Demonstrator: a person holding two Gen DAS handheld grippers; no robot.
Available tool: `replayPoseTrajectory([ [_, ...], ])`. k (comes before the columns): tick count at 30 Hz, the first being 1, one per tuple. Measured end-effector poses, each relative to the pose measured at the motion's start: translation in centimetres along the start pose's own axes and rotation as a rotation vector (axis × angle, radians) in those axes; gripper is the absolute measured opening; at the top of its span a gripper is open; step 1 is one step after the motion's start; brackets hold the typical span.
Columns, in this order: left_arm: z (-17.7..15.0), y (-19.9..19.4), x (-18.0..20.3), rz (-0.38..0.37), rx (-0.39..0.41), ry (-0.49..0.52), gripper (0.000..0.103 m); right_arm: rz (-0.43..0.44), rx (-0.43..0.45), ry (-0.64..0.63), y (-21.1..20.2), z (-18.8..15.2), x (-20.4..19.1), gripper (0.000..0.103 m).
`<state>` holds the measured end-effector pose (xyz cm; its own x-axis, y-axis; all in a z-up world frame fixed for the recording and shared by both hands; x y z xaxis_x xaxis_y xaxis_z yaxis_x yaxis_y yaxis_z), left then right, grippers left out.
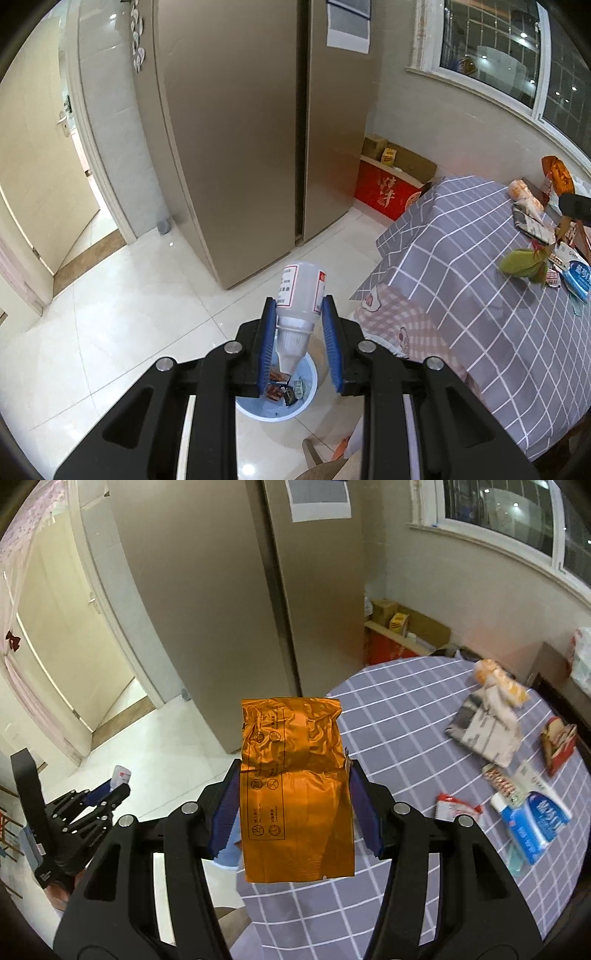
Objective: Collect trash
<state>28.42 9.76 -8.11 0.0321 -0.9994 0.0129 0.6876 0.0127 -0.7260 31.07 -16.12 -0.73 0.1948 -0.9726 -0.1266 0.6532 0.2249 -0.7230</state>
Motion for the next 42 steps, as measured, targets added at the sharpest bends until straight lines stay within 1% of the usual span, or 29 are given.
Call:
replayPoseTrajectory([
  [2, 0.1, -0.2, 0.3, -0.004, 0.006, 0.011, 0.025, -0.019, -0.009, 0.006, 0.0, -0.1, 1.0, 0.055],
  [5, 0.0, -0.2, 0.9, -0.009, 0.008, 0.026, 0.025, -0.075, -0.061, 0.011, 1.0, -1.7, 3.3, 0.055],
  [8, -0.3, 0.2, 1.5, -0.017, -0.001, 0.036, 0.025, -0.132, -0.145, 0.032, 2.2, -5.1, 6.0, 0.055],
  [11, -0.4, 0.8, 2.0, -0.026, -0.013, 0.040, 0.025, -0.138, -0.206, 0.046, 2.7, -8.3, 7.8, 0.055],
  [15, -0.7, 1.4, 3.0, -0.042, -0.026, 0.057, 0.025, -0.146, -0.244, 0.060, 2.5, -11.7, 9.0, 0.057],
  [16, -0.8, 1.4, 3.3, -0.044, -0.027, 0.061, 0.025, -0.156, -0.244, 0.065, 2.4, -12.3, 9.3, 0.059],
  [17, -0.9, 1.5, 3.7, -0.048, -0.029, 0.070, 0.025, -0.167, -0.247, 0.067, 2.3, -12.7, 9.4, 0.069],
  [18, -1.0, 1.5, 4.0, -0.050, -0.031, 0.076, 0.025, -0.187, -0.246, 0.067, 2.2, -13.2, 9.5, 0.076],
  [20, -1.4, 1.5, 4.5, -0.057, -0.035, 0.091, 0.025, -0.212, -0.231, 0.053, 1.8, -13.9, 9.4, 0.078],
  [22, -1.8, 1.6, 4.9, -0.061, -0.041, 0.100, 0.025, -0.207, -0.212, 0.071, 1.5, -14.6, 9.6, 0.079],
  [23, -1.9, 1.6, 5.1, -0.061, -0.044, 0.102, 0.025, -0.210, -0.204, 0.073, 1.3, -14.8, 9.6, 0.078],
  [26, -2.5, 1.7, 5.3, -0.059, -0.054, 0.108, 0.025, -0.217, -0.192, 0.077, 0.4, -15.2, 9.3, 0.055],
  [28, -2.7, 1.7, 5.4, -0.059, -0.058, 0.111, 0.025, -0.207, -0.199, 0.100, -0.1, -15.4, 9.4, 0.051],
  [29, -2.7, 1.7, 5.5, -0.059, -0.059, 0.111, 0.025, -0.201, -0.188, 0.098, -0.5, -15.3, 9.4, 0.045],
  [31, -2.9, 1.7, 5.5, -0.060, -0.060, 0.111, 0.025, -0.195, -0.176, 0.115, -1.5, -15.1, 9.6, 0.021],
  [32, -2.9, 1.6, 5.5, -0.060, -0.060, 0.112, 0.025, -0.179, -0.170, 0.130, -2.0, -15.0, 9.6, 0.013],
  [34, -2.8, 1.5, 5.6, -0.064, -0.054, 0.110, 0.025, -0.171, -0.150, 0.125, -2.9, -14.3, 9.8, 0.013],
  [37, -2.7, 1.2, 5.5, -0.070, -0.044, 0.102, 0.025, -0.210, -0.164, 0.111, -2.5, -14.1, 10.1, 0.014],
  [39, -2.8, 1.1, 5.3, -0.069, -0.043, 0.098, 0.025, -0.226, -0.174, 0.115, -1.6, -14.4, 10.4, 0.019],
  [41, -2.9, 1.1, 5.0, -0.061, -0.046, 0.095, 0.025, -0.239, -0.195, 0.122, -0.4, -14.6, 10.9, 0.021],
  [42, -2.9, 1.2, 5.0, -0.058, -0.048, 0.093, 0.025, -0.251, -0.197, 0.113, 0.0, -14.7, 11.0, 0.029],
])
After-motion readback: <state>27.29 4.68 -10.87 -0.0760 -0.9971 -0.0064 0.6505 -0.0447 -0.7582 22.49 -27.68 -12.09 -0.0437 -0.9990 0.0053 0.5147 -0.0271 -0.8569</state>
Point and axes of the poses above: each gripper's, at about its wrist camera, not at the fingertips, and y roughly the way its jaws point, x to its right, z to its top, the point moved 4 cm from there along y, roughly the way its jaws point, and after that the axes turned 1 degree about -y, right-handed, at the moved point
